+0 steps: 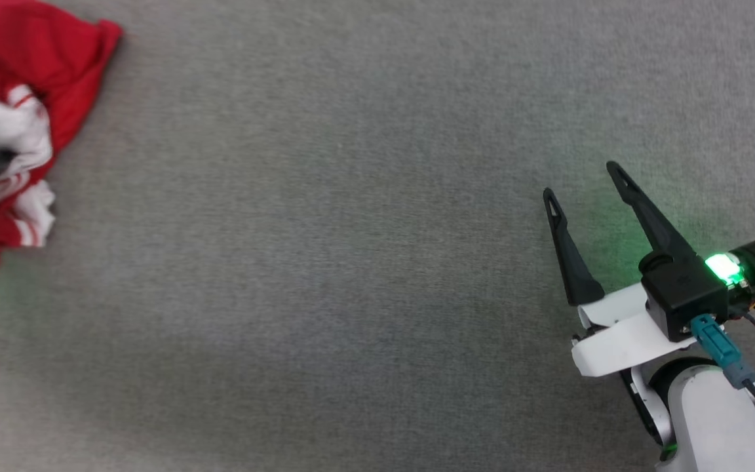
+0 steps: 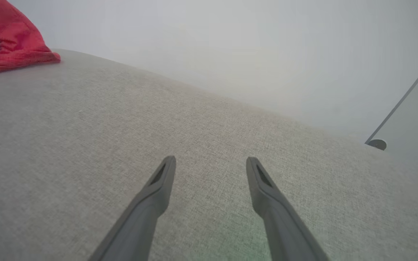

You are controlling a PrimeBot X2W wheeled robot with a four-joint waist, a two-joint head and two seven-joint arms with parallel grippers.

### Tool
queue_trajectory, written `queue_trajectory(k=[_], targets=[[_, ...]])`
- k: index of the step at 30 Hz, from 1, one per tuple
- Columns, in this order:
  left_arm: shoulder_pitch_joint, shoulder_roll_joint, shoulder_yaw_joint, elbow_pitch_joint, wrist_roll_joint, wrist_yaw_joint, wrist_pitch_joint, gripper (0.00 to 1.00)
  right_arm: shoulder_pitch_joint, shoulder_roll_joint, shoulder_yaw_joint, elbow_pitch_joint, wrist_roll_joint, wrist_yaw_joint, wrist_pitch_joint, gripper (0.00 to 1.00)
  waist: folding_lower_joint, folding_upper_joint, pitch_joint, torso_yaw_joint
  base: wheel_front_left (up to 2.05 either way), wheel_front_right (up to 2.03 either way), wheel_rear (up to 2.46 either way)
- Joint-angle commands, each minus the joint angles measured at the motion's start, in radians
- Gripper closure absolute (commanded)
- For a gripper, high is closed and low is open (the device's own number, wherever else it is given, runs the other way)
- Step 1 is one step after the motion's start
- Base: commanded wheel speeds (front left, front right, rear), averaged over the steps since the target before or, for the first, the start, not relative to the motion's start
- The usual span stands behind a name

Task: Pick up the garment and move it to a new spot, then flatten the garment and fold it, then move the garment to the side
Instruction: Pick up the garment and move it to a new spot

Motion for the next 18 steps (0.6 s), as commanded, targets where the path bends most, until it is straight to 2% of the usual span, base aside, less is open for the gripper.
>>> queue_trajectory(k=[1, 7, 8, 9, 10, 18], targets=[[-0.003, -0.015, -0.003, 0.026, -0.003, 0.004, -0.001, 0.0, -0.021, -0.001, 0.005, -0.008, 0.001, 0.0, 0.004, 0.0, 0.0, 0.0, 0.042, -0.037, 0.0, 0.0, 0.0], [-0.021, -0.056, -0.021, 0.124, -0.008, 0.003, -0.016, 0.0, -0.025, 0.005, 0.004, -0.023, 0.001, 0.0, 0.02, 0.0, 0.0, 0.0, 0.051, -0.044, 0.0, 0.0, 0.0], [-0.025, -0.063, -0.023, 0.137, -0.01, 0.002, -0.02, 0.53, -0.026, 0.006, 0.003, -0.021, 0.002, 0.0, 0.02, 0.0, 0.0, 0.0, 0.048, -0.044, 0.0, 0.0, 0.0], [-0.028, -0.069, -0.022, 0.146, -0.013, 0.0, -0.029, 0.88, -0.026, 0.007, 0.003, -0.019, 0.003, 0.0, 0.02, 0.0, 0.0, 0.0, 0.044, -0.043, 0.0, 0.0, 0.0], [-0.033, -0.07, -0.021, 0.153, -0.012, -0.001, -0.049, 1.0, -0.025, 0.008, 0.002, -0.016, 0.003, 0.0, 0.02, 0.0, 0.0, 0.0, 0.039, -0.042, 0.0, 0.0, 0.0], [-0.12, -0.026, -0.038, 0.148, 0.014, -0.003, -0.149, 1.0, 0.012, 0.016, -0.008, 0.02, 0.009, 0.0, 0.007, 0.0, 0.0, 0.0, -0.057, -0.023, 0.0, 0.0, 0.0]])
